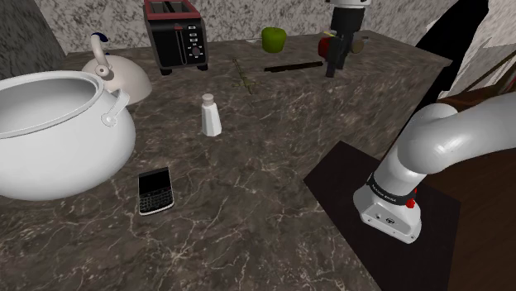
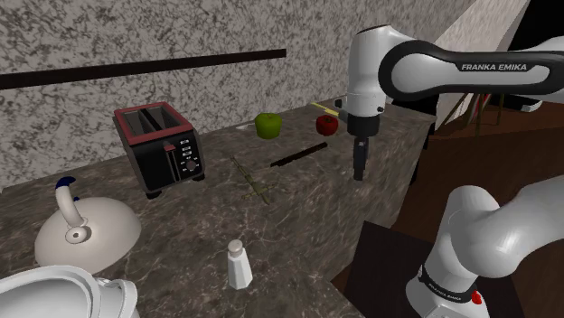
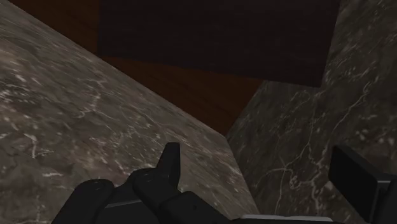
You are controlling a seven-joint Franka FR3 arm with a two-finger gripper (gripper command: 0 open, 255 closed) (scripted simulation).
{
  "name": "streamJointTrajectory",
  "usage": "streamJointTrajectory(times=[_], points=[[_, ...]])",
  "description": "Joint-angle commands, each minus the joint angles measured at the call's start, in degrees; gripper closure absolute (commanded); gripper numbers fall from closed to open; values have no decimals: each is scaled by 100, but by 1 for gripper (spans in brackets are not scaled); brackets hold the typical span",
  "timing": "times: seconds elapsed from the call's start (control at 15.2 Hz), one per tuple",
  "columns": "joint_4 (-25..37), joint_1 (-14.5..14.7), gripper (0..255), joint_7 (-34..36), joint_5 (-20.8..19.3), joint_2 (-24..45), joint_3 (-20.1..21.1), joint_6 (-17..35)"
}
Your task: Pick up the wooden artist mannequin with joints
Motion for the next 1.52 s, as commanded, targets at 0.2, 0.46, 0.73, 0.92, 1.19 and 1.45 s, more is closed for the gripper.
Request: streamJointTrajectory(times=[0.2,0.46,0.73,0.92,1.19,1.45], points=[[214,-43,0,541,174,553,246,424],[617,-118,0,1245,309,1343,531,926],[1148,-210,0,1939,335,2168,766,1334],[1624,-274,0,2458,286,2800,900,1568],[2363,-336,0,3143,146,3655,1017,1778],[3225,-359,0,3801,-48,4521,1056,1862]])
